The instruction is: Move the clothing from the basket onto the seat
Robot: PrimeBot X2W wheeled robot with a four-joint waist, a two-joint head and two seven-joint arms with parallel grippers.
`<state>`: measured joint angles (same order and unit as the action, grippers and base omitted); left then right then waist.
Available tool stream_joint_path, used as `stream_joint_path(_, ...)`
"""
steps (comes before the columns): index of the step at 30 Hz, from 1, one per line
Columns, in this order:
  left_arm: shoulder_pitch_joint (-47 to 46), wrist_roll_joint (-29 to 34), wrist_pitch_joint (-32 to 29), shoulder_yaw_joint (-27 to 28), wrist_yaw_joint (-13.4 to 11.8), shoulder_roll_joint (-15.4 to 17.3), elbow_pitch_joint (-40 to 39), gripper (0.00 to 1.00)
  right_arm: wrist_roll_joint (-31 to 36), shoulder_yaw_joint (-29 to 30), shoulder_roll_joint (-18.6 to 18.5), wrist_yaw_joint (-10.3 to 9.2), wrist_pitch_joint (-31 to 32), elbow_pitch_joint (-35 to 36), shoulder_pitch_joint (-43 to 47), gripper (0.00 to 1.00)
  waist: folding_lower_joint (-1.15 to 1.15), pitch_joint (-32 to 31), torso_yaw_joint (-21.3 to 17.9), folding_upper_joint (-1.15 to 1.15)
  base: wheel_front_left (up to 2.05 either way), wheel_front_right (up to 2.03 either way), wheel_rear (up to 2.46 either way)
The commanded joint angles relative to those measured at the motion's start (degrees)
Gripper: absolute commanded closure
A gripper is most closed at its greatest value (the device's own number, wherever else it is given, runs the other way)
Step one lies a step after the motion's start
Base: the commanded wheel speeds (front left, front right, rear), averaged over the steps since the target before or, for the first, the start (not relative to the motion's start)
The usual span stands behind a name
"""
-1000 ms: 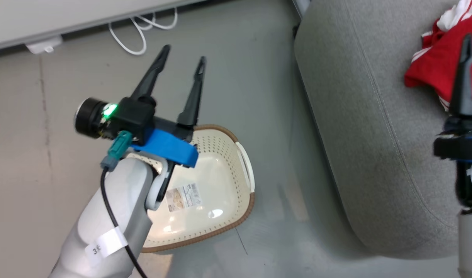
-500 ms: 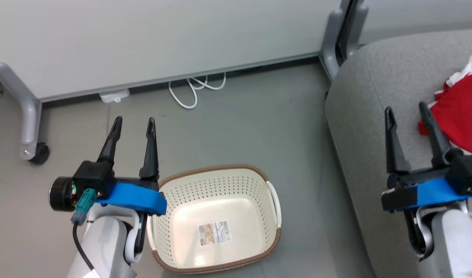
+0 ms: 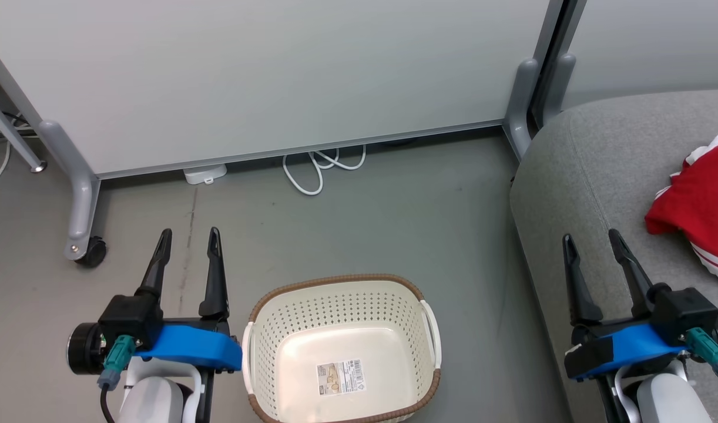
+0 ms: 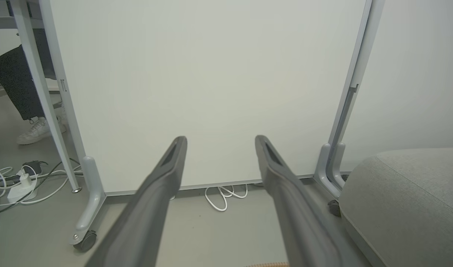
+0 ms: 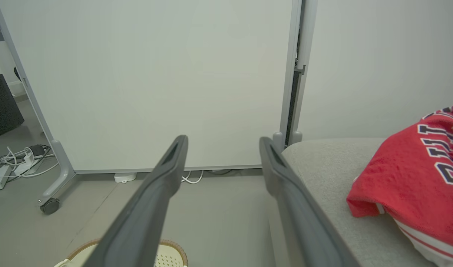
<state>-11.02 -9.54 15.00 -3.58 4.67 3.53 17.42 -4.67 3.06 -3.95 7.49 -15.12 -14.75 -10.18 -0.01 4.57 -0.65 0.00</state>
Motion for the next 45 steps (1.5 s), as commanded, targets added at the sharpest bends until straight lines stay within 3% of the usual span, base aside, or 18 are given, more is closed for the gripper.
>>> stream_joint_path(1, 0.7, 0.4, 0.3, 0.4, 0.3, -0.1, -0.2, 0.00, -0.2, 0.2, 0.2, 0.01, 0.0, -0.2, 1.0, 0.00, 0.01, -0.2, 0.2, 0.00, 0.00, 0.00, 0.00)
stream_joint_path(14, 3.8, 0.9, 0.3, 1.7, 1.5, -0.6, 1.0, 0.00, -0.6, 0.4, 0.9, 0.01, 0.0, -1.5, 4.4, 0.00, 0.01, -3.0, 1.4, 0.00, 0.00, 0.00, 0.00)
stream_joint_path(25, 4.5, 0.1, 0.3, 1.2, 0.9, -0.7, 1.6, 0.00, -0.9, 0.5, 1.1, 0.01, 0.0, -2.0, 4.7, 0.00, 0.01, -4.0, 1.7, 0.00, 0.00, 0.00, 0.00)
stream_joint_path(26, 4.5, 0.3, 0.3, 1.0, 0.8, -0.7, 1.6, 1.00, -0.9, 0.5, 1.1, 0.01, 0.0, -2.0, 4.8, 1.00, 0.01, -4.0, 1.7, 0.00, 0.00, 0.00, 0.00)
stream_joint_path(30, 4.9, -0.6, -0.6, 1.3, 1.2, -0.6, 3.2, 1.00, -1.3, 0.6, 1.1, 0.00, 0.3, -3.7, 4.1, 1.00, 0.01, -4.0, 1.7, 0.00, 0.00, 0.00, 0.00)
stream_joint_path(45, 4.7, -16.0, -4.6, 3.0, 1.5, -0.6, 2.0, 1.00, -17.4, 1.3, 1.1, 0.00, 4.5, -2.8, 4.0, 1.00, 0.01, -4.1, 1.6, 0.00, 0.00, 0.00, 0.00)
